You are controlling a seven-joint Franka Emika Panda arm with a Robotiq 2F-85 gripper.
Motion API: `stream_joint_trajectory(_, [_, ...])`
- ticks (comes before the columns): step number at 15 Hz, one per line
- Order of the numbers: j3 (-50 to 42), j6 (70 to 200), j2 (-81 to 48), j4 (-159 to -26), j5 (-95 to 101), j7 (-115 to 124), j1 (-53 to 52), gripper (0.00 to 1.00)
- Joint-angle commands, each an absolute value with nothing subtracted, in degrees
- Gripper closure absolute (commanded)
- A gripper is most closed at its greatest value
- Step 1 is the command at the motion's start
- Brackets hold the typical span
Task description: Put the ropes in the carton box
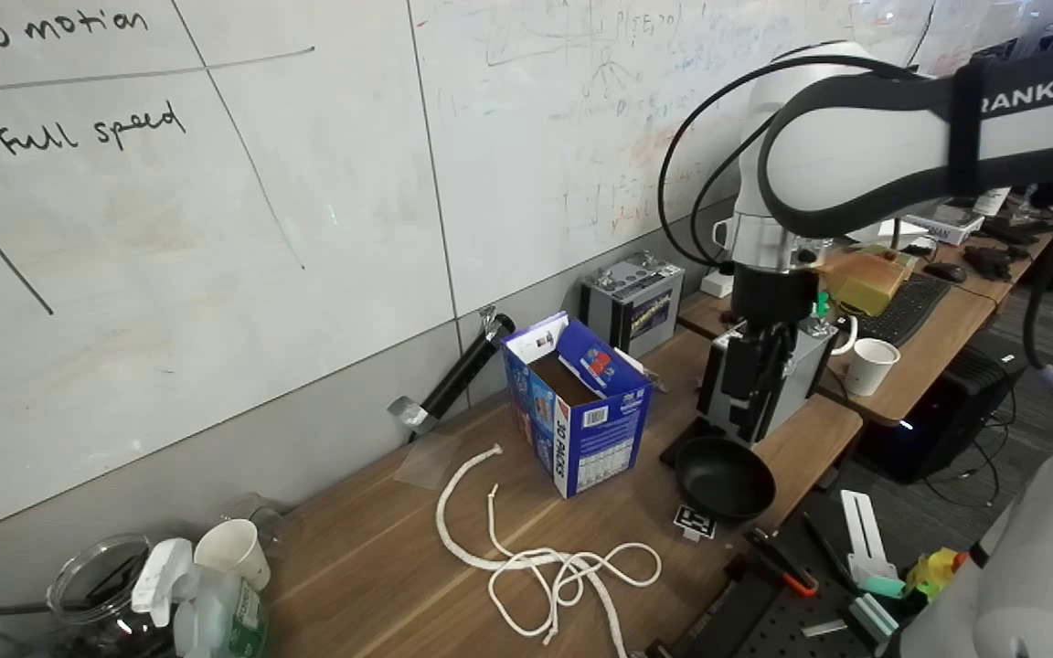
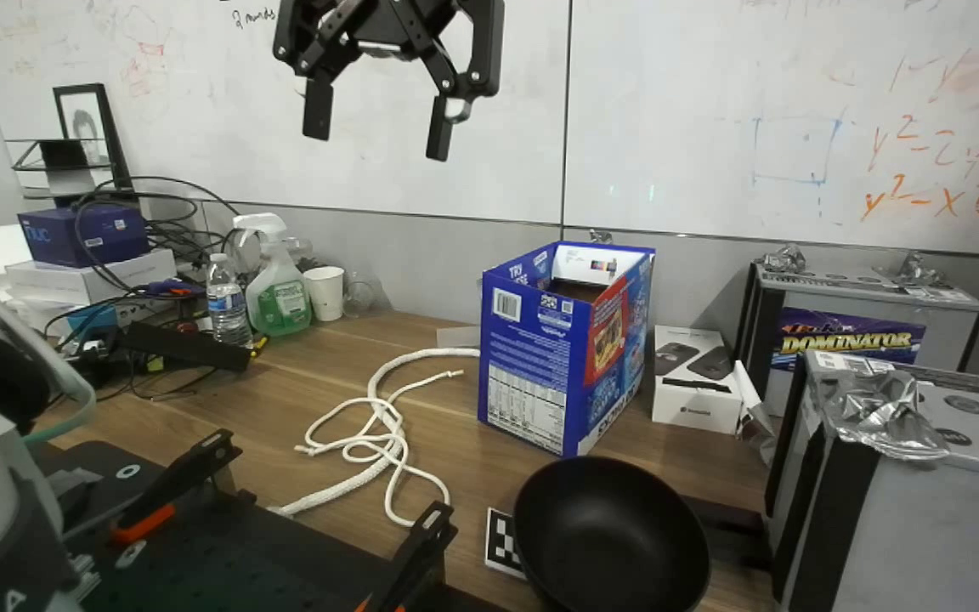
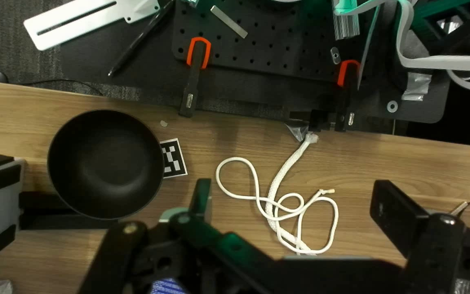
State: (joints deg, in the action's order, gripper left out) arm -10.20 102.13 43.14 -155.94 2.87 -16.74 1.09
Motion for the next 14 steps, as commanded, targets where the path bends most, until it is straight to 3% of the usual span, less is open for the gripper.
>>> stream_joint_trajectory(1, [-9.2,108.7,41.2,-157.4,2.6,-16.5,0.7,0.00])
stream_joint_trajectory(14, [-2.8,135.5,15.5,-158.5,-0.7,-14.4,-5.1,0.00])
